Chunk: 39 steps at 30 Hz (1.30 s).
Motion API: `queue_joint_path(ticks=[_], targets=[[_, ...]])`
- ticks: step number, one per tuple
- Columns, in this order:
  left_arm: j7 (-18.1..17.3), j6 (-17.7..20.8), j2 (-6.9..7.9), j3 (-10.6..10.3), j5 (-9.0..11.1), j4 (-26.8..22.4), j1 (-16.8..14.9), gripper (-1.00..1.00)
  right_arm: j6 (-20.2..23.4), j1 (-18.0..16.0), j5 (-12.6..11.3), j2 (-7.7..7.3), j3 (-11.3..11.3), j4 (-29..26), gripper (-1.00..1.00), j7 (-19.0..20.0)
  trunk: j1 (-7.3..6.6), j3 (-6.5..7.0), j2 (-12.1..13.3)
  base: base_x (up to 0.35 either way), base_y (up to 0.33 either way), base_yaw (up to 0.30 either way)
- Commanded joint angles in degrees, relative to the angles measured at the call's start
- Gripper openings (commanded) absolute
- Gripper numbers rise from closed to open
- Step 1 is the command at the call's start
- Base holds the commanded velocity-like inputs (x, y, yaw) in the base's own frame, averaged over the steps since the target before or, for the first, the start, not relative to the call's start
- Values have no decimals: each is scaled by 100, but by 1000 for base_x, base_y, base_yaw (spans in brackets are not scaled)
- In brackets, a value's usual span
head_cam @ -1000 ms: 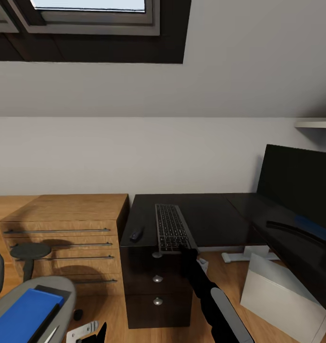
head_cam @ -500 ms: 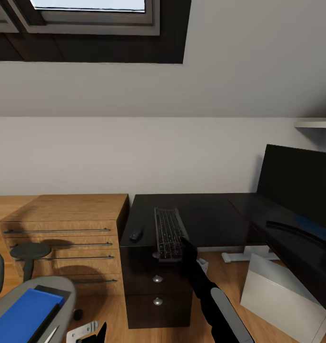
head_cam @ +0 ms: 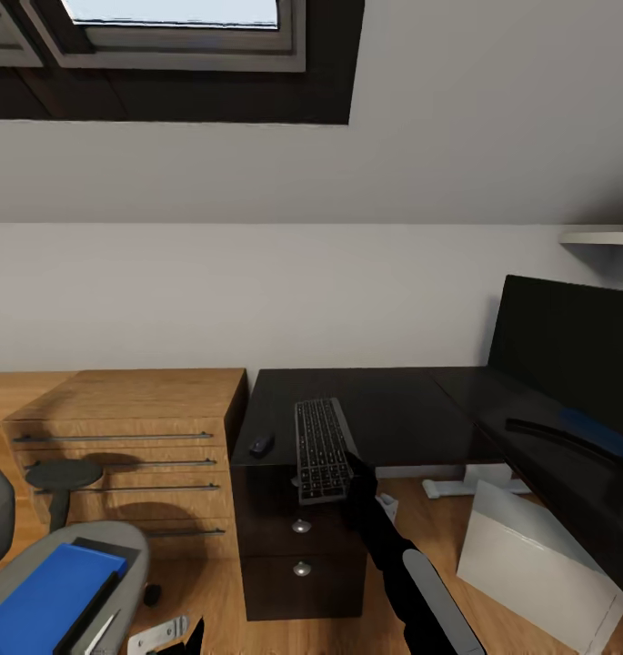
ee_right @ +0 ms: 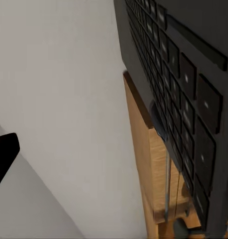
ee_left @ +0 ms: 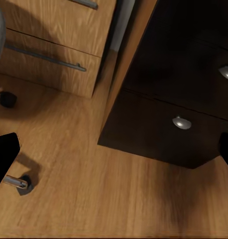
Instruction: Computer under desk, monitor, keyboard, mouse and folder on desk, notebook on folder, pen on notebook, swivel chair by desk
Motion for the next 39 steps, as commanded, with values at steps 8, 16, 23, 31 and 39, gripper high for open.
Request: queue_joint_path(ticks=[8,16,23,31,39], targets=[[11,31,-3,4,58,-12,2,100,10,-3,-32,1,-3,-7,100,-29,-3,-5,-3,-320,0,0],[11,31,4,4,53,-12,1,100,10,-3,-32,1,4,-7,100,-29,-3,-5,-3,-334,0,0],[11,37,6,5,50,-13,2,100,10,-3,-32,1,15,-7,100,-31,-3,-5,-3,-335,0,0],[11,39,6,6,50,-8,2,100,6,-3,-32,1,23,30,100,-36,-3,-5,-3,-334,-1,0],[18,40,6,4,50,33,0,100,-58,-15,354,23,40,455,100,-87,-3,-5,-3,-229,-59,0]])
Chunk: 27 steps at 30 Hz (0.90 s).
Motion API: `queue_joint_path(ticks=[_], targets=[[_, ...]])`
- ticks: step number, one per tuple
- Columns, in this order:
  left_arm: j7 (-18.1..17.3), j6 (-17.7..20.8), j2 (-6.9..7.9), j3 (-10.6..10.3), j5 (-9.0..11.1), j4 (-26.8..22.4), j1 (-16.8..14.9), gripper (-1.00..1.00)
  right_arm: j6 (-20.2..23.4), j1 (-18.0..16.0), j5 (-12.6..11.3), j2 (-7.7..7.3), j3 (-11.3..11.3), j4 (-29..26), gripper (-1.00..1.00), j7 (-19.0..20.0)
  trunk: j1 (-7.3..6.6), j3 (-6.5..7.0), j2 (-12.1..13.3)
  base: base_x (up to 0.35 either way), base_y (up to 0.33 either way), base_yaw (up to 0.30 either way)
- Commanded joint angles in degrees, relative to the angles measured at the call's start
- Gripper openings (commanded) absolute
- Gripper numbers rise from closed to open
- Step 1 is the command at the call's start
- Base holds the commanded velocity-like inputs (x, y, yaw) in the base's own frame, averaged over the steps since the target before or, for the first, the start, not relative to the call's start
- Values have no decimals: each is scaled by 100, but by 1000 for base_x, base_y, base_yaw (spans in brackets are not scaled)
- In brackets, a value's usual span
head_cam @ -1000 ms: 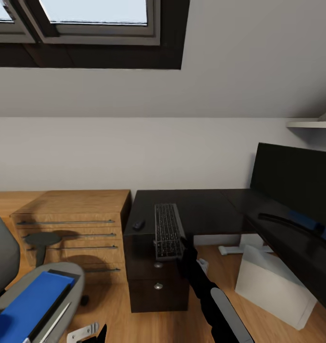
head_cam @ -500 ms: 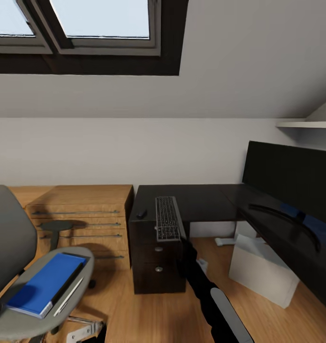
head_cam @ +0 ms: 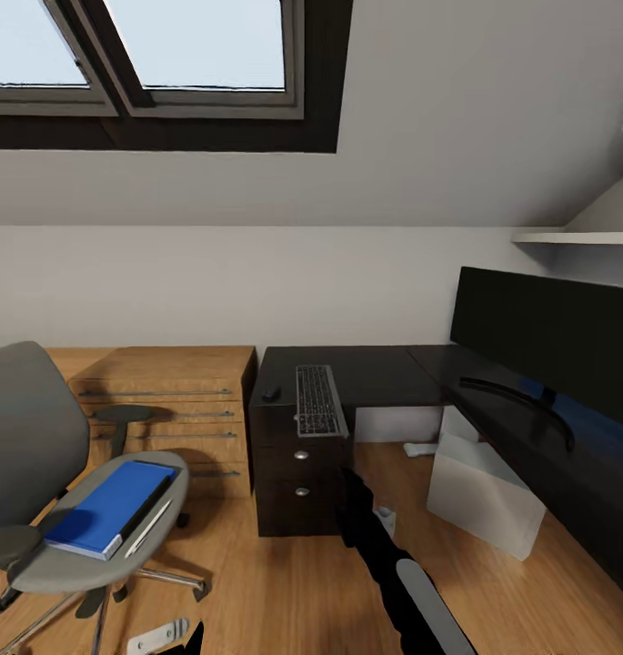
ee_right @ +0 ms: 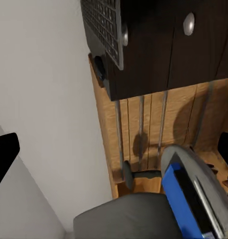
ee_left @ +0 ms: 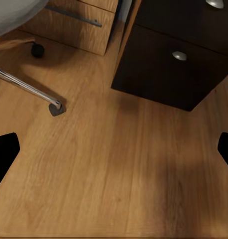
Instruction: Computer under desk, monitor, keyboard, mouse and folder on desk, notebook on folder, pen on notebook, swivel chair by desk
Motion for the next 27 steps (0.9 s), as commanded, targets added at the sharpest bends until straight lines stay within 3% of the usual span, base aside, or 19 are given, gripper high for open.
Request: queue_joint_path(ticks=[1,3,5,6,8,9,11,12,13,14,16,19,22,25,27], targets=[[12,33,-3,5,56,-9,2,100,-11,-6,70,1,1,51,100,-33,-1,-5,-3,-82,-39,0],[15,23,-2,5,56,4,2,100,-123,-19,736,9,1,273,100,-54,-1,-5,-3,-34,-16,0],[16,20,-2,5,54,10,2,100,-185,-22,1048,14,1,344,100,-98,-1,-5,-3,-19,-9,0],[16,18,-3,5,49,33,3,100,-255,-23,1364,20,1,400,100,-182,-23,13,37,-11,-5,0],[18,17,-3,1,45,70,3,100,-326,-24,1682,27,2,439,100,-299,-67,49,117,-8,-4,0],[19,18,-3,4,43,113,3,100,-386,-25,2001,34,2,465,100,-422,-89,67,157,-5,-2,0],[20,20,0,6,41,175,3,100,-435,-26,2325,36,2,490,100,-520,-133,103,237,-3,-2,0],[24,23,2,5,40,258,2,100,-471,-26,2652,34,0,532,100,-585,-155,121,278,-2,-1,0],[27,25,5,5,39,305,2,100,-488,-26,2815,34,0,566,100,-608,-177,138,318,-1,-1,0],[33,28,5,3,39,401,3,100,-518,-26,3152,33,-1,674,100,-641,-199,156,358,0,0,0],[43,29,5,0,38,480,3,100,-558,-26,3501,32,-3,850,100,-662,-243,192,438,0,0,0],[64,37,0,-8,7,578,3,100,-795,-26,4342,18,-24,1555,100,-688,-309,246,558,0,0,0],[74,40,-7,-11,-36,610,3,100,-1206,-26,4874,4,-35,2200,100,-695,-375,300,679,0,0,0],[78,44,-8,-12,-52,631,3,100,-1661,-26,5172,-4,-34,2702,100,-696,-440,354,799,0,0,0],[75,43,-2,-13,-55,646,4,100,-2190,-26,5451,-8,-19,3185,100,-689,-484,390,879,0,0,0]])
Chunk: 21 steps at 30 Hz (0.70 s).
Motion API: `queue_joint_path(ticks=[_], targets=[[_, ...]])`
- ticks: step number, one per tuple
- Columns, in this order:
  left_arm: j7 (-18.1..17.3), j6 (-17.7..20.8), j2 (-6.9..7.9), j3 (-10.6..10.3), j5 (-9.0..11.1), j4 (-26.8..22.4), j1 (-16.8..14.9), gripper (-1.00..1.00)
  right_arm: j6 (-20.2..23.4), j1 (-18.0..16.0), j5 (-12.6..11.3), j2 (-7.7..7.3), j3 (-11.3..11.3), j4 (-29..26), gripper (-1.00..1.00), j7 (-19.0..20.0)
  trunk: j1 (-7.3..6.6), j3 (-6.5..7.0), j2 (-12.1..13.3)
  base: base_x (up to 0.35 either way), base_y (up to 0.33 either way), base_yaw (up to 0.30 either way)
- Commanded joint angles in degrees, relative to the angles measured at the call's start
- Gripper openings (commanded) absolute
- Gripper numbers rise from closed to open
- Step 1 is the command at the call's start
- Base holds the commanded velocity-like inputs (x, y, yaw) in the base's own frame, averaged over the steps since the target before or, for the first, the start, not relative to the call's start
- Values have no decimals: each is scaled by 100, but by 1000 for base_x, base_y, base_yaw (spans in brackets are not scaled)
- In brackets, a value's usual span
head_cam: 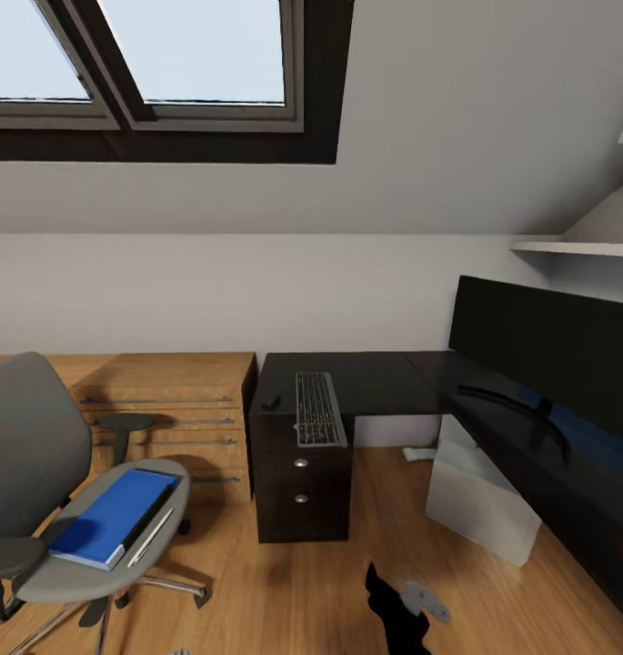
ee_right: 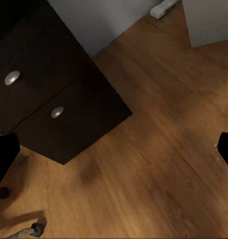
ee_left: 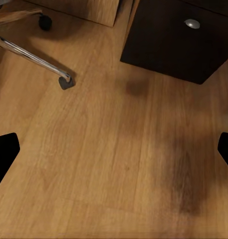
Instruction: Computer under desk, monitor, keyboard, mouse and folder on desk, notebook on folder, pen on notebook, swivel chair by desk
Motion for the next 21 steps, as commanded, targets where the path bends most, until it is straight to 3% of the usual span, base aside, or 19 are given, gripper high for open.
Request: queue_joint_path(ticks=[1,4,5,8,11,18,21], targets=[[9,33,0,5,55,-10,3,100,-221,-7,59,-6,51,159,100,-35,-23,13,38,0,0,0],[6,33,5,13,54,6,3,100,-730,-7,418,-6,57,621,100,-32,-88,67,159,0,0,0],[4,29,5,19,53,28,3,100,-1024,-7,678,-8,57,940,100,-31,-110,85,199,0,0,0],[8,20,7,31,58,141,3,100,-1491,-7,1142,-11,48,1533,100,-37,-176,139,319,0,0,0],[22,16,11,33,58,362,3,100,-1749,-7,1378,-24,38,1940,100,-43,-242,193,439,0,0,0],[23,19,21,47,47,1101,1,100,-1895,-7,1595,-109,59,2230,100,-29,-396,319,720,0,0,0],[20,19,58,48,44,1709,-39,100,-1913,-7,1745,-126,65,2276,100,-22,-462,373,840,0,0,0]])
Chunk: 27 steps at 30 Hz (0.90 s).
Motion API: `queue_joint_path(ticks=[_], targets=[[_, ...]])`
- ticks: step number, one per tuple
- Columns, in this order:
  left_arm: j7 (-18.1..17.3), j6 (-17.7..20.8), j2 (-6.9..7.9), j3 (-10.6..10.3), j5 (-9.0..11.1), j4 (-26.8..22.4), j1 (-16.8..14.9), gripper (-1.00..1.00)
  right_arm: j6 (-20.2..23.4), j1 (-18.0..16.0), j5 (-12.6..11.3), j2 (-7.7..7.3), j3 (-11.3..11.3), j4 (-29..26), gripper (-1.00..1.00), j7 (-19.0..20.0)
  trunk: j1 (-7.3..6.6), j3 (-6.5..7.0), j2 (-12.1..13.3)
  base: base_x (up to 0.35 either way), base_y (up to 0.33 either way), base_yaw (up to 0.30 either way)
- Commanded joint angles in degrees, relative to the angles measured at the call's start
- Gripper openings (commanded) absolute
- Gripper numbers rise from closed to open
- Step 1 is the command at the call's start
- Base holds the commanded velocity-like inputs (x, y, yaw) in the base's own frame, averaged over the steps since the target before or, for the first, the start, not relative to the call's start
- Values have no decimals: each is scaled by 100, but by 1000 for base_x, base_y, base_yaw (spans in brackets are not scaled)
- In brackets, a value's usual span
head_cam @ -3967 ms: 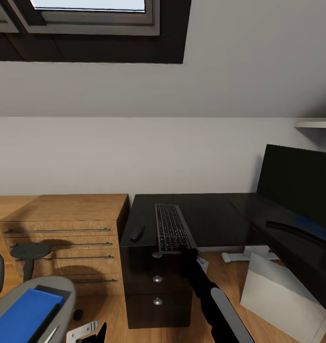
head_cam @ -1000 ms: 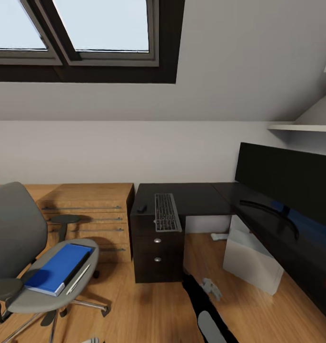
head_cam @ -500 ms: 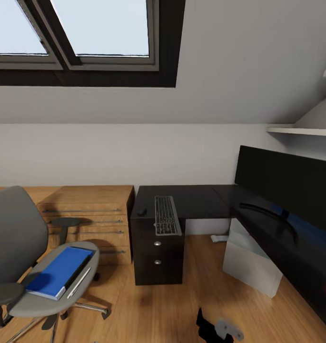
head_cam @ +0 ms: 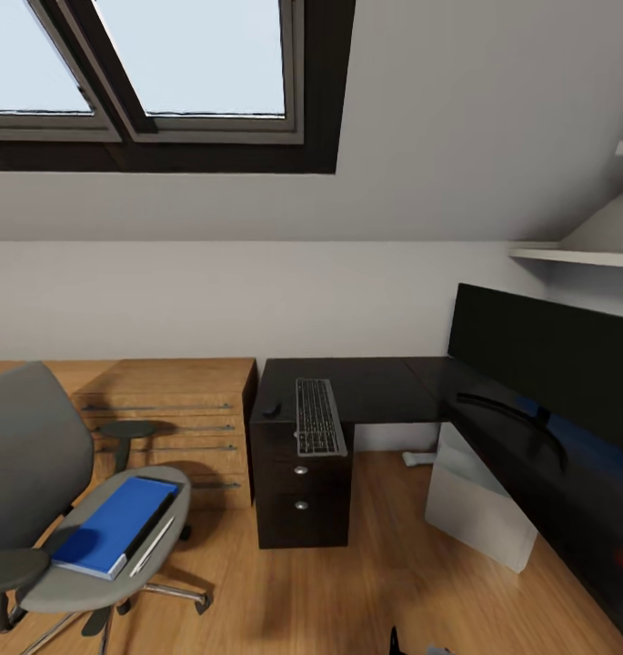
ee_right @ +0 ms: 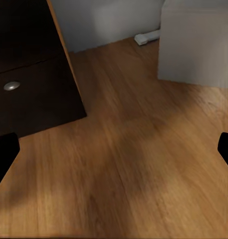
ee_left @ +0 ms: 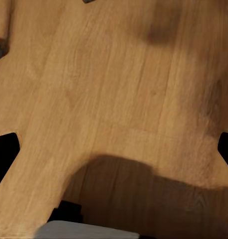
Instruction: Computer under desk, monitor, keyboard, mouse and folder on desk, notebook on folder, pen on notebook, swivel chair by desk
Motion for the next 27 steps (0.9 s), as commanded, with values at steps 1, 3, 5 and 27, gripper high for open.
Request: queue_joint_path(ticks=[1,3,5,27], targets=[[11,30,22,7,57,127,-56,100,-16,-5,20,-7,49,10,100,-39,-22,13,38,0,0,0],[11,27,44,7,57,258,-138,100,-18,-5,76,-13,50,11,100,-38,-66,49,118,0,0,0],[11,19,52,7,53,308,-174,100,-20,-5,104,-26,48,12,100,-37,-110,85,198,0,0,0],[11,-54,67,16,57,378,-237,100,-21,-5,154,-43,48,21,100,-38,-593,465,1081,-142,-15,48]])
